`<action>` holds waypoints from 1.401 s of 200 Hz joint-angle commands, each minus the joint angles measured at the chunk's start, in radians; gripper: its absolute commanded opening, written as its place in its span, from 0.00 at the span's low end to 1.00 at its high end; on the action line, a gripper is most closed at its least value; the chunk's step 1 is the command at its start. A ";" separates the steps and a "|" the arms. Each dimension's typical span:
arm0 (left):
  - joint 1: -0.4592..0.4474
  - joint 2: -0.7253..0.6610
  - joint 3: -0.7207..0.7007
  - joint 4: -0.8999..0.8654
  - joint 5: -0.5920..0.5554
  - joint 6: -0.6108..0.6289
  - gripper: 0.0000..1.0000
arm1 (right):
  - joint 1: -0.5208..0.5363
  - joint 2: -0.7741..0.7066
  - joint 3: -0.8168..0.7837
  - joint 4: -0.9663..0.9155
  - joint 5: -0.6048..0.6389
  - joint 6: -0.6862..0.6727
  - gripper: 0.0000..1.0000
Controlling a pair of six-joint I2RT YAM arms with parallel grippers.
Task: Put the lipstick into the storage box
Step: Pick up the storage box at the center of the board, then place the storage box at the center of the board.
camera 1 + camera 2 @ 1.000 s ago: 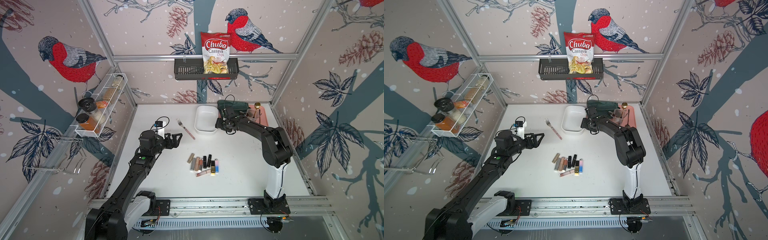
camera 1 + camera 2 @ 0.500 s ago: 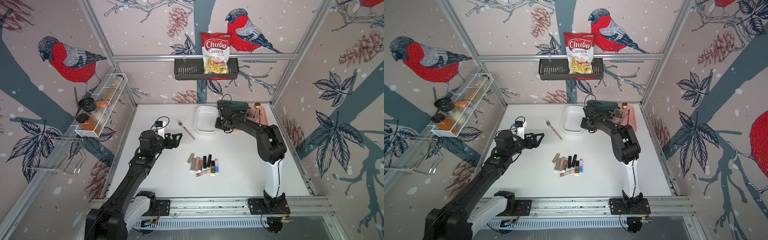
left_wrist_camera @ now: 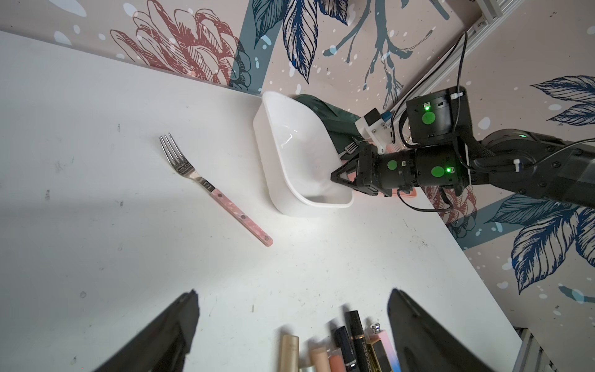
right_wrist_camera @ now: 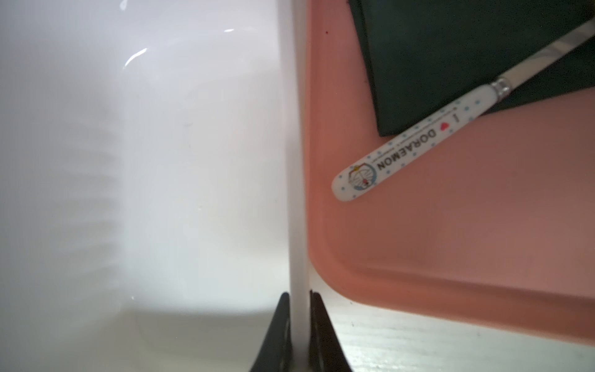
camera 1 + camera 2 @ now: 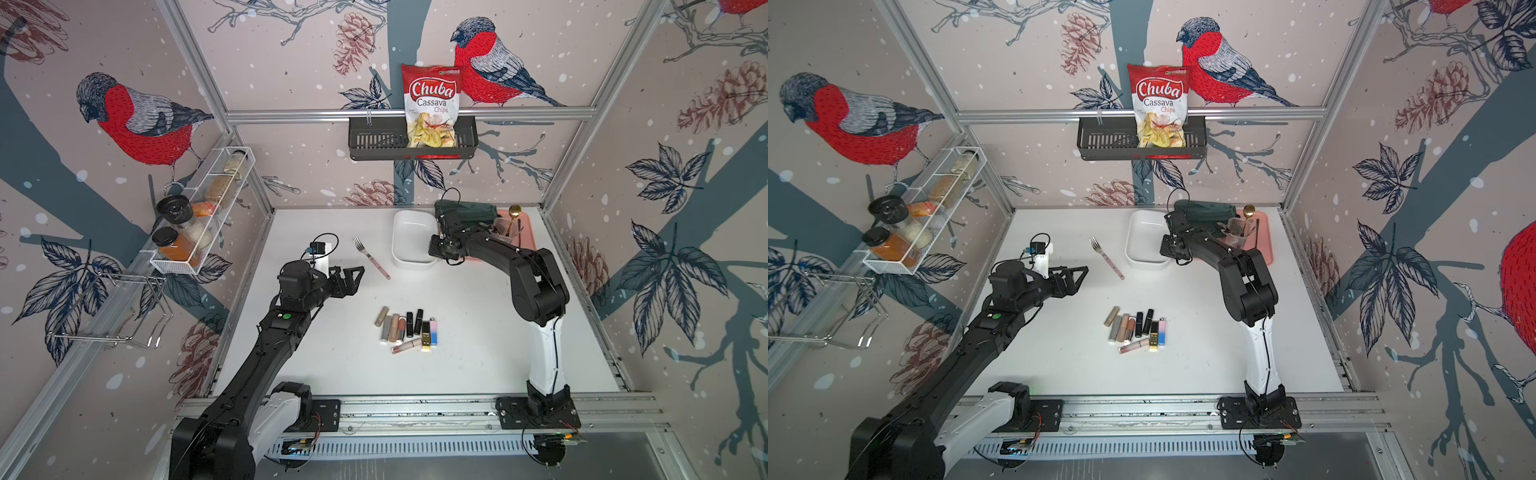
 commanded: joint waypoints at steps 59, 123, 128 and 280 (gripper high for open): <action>0.001 -0.009 0.006 0.000 -0.004 0.006 0.95 | 0.005 -0.050 0.027 -0.028 0.006 -0.015 0.00; 0.001 -0.208 0.065 -0.117 -0.075 -0.050 0.95 | 0.163 -0.260 -0.035 -0.061 0.019 0.049 0.00; 0.001 -0.232 0.078 -0.138 -0.082 -0.059 0.95 | 0.183 -0.276 -0.046 -0.060 0.023 0.062 0.00; 0.001 -0.572 0.197 -0.660 -0.285 -0.159 0.95 | 0.678 -0.252 -0.238 0.183 0.194 0.535 0.00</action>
